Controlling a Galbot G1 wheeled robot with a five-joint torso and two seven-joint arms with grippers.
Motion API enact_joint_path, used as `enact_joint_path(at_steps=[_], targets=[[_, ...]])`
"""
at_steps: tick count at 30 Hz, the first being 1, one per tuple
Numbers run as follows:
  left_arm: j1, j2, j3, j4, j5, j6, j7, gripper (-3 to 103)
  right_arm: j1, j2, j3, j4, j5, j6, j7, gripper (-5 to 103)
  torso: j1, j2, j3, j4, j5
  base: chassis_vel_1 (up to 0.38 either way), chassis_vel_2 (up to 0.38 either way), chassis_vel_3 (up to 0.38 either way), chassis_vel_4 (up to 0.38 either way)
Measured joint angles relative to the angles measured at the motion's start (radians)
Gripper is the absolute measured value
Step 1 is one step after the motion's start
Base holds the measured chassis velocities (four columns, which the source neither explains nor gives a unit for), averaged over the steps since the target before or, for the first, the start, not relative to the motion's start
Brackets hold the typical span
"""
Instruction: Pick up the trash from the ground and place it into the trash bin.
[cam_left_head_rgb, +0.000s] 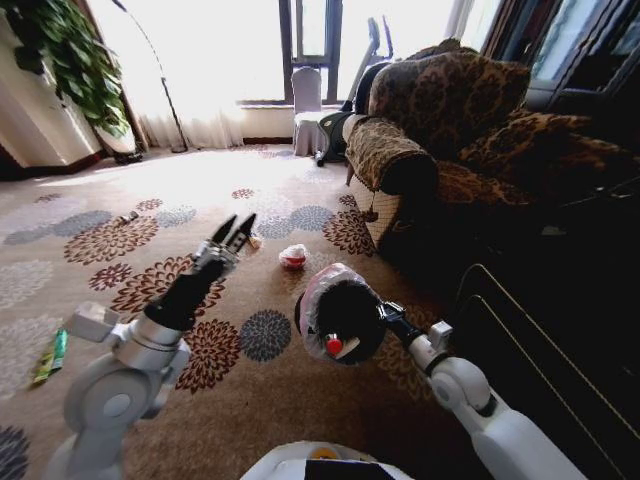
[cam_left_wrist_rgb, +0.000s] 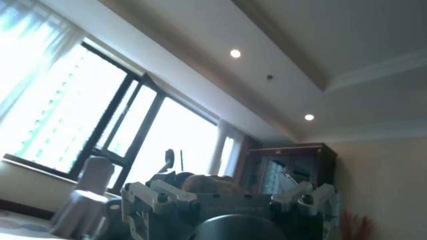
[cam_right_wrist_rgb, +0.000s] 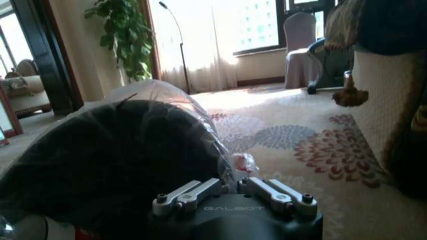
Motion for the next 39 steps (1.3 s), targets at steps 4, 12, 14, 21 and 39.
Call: enact_joint_path(at_steps=[4, 12, 14, 21, 39], targets=[[0.059, -0.043, -0.042, 0.088, 0.17, -0.07, 0.004, 100, -0.039, -0.015, -0.001, 0.016, 0.0, -0.032, 0.0, 0, 0.0, 0.0, 0.0, -0.0002, 0.0002, 0.098, 0.036, -0.108, -0.039], [0.122, -0.093, -0.02, 0.279, 0.417, -0.192, -0.056, 100, -0.068, -0.011, -0.025, 0.082, 0.04, -0.073, 0.0, 0, 0.0, 0.0, 0.0, 0.0, 0.0, 0.199, 0.149, -0.205, -0.156], [0.141, -0.097, -0.018, 0.332, 0.465, -0.21, -0.075, 100, -0.075, 0.006, -0.026, 0.096, 0.039, -0.071, 0.0, 0, 0.0, 0.0, 0.0, 0.0001, -0.0008, 0.231, 0.244, -0.234, -0.255], [0.136, -0.097, -0.023, 0.448, 0.509, -0.19, -0.126, 100, -0.095, 0.047, -0.026, 0.096, -0.004, -0.041, 0.0, 0, 0.0, 0.0, 0.0, 0.0, -0.0004, 0.272, 0.293, -0.268, -0.277], [0.124, -0.153, -0.002, 0.604, 0.515, -0.171, -0.182, 100, -0.147, 0.093, -0.039, 0.089, -0.149, 0.099, 0.0, 0, 0.0, 0.0, 0.0, 0.0, 0.0004, 0.109, 0.093, -0.118, -0.104]])
